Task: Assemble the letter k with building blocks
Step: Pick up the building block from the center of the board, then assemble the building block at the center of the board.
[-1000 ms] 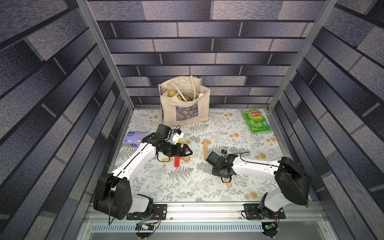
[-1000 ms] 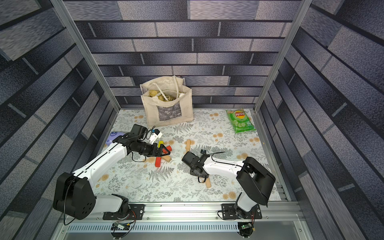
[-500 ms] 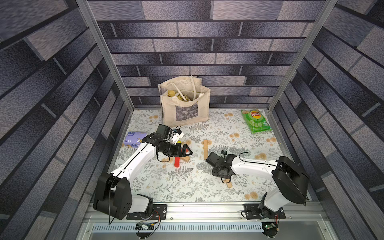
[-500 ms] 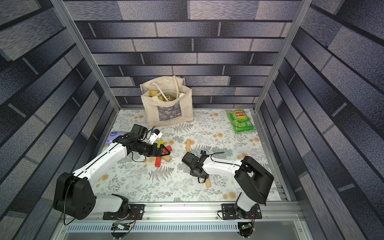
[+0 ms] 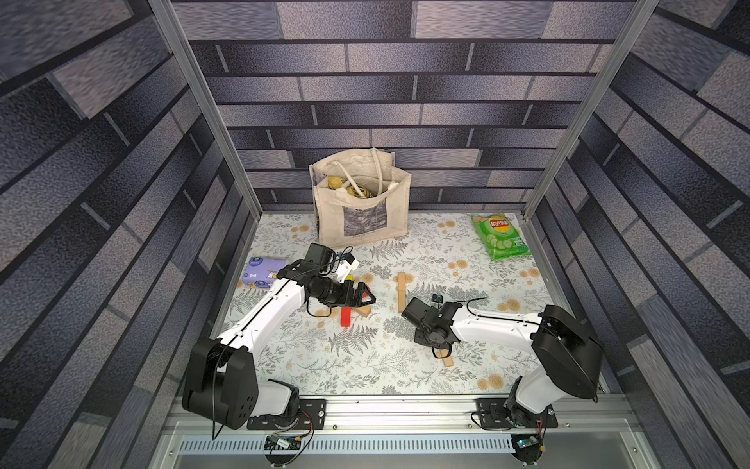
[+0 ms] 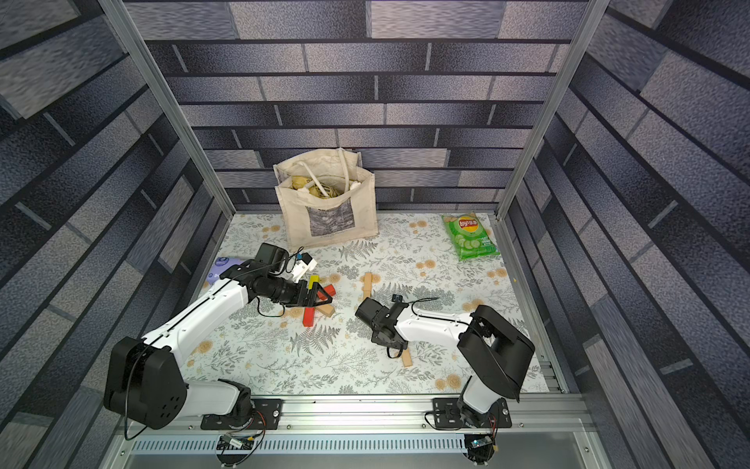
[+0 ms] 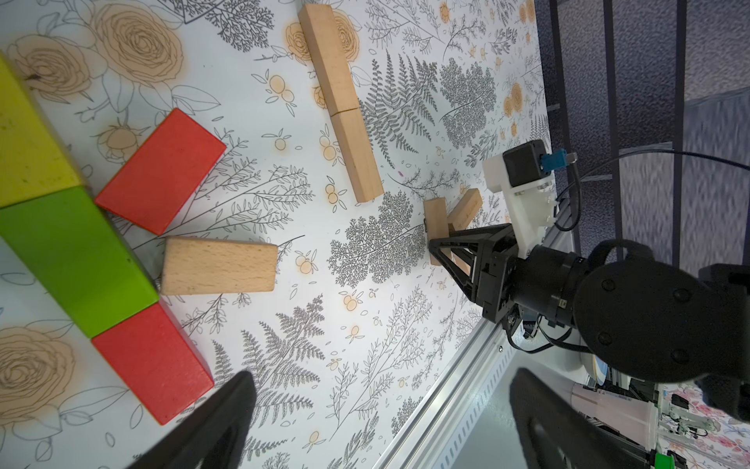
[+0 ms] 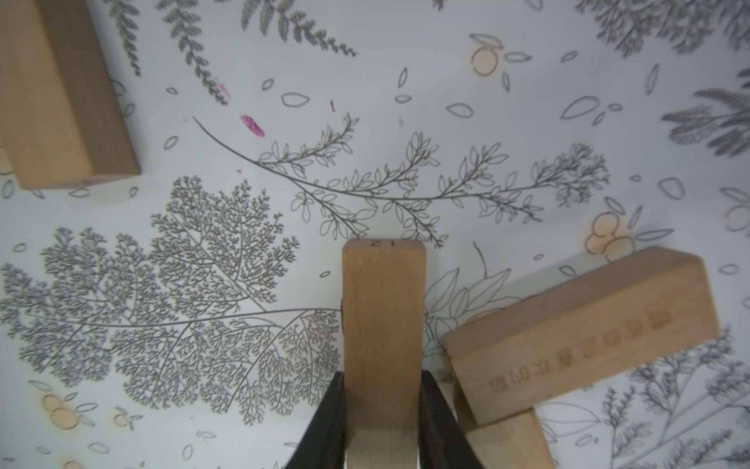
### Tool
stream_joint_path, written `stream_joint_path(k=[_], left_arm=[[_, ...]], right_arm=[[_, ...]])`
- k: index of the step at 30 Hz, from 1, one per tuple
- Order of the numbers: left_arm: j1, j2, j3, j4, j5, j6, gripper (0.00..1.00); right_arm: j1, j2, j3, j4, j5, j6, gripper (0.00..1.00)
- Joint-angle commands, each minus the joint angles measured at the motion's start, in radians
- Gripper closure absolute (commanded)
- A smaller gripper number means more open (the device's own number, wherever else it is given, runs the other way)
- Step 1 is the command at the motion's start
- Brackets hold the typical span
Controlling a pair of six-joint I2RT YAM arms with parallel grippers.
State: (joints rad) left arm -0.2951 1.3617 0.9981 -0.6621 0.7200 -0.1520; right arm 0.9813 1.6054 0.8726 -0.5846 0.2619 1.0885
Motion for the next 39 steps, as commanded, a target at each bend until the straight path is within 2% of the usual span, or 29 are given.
stream_joint_path(k=[1,7,16,26,33,39], left_arm=[[-0.005,-0.001,0.032,-0.025,-0.015,0.039,0.00],[-0.009,-0.020,0.025,-0.024,-0.010,0.034,0.00],[-0.006,-0.073,-0.022,-0.047,0.035,-0.044,0.00],[0.067,-0.147,-0.123,-0.007,0.105,-0.072,0.00],[0.121,-0.136,-0.125,-0.018,0.069,-0.081,0.00],[0.132,-0.147,-0.125,-0.018,0.058,-0.080,0.00]], right_arm=[[-0.005,0.013,-0.006,-0.004,0.011,-0.010,0.79],[-0.005,0.001,0.003,-0.006,0.014,-0.022,0.80],[-0.002,-0.017,0.071,-0.041,0.010,-0.070,0.81],[0.034,0.137,0.295,-0.097,-0.033,-0.122,0.81],[0.040,0.186,0.320,-0.108,-0.097,-0.104,0.81],[0.055,0.199,0.316,-0.097,-0.126,-0.114,0.81]])
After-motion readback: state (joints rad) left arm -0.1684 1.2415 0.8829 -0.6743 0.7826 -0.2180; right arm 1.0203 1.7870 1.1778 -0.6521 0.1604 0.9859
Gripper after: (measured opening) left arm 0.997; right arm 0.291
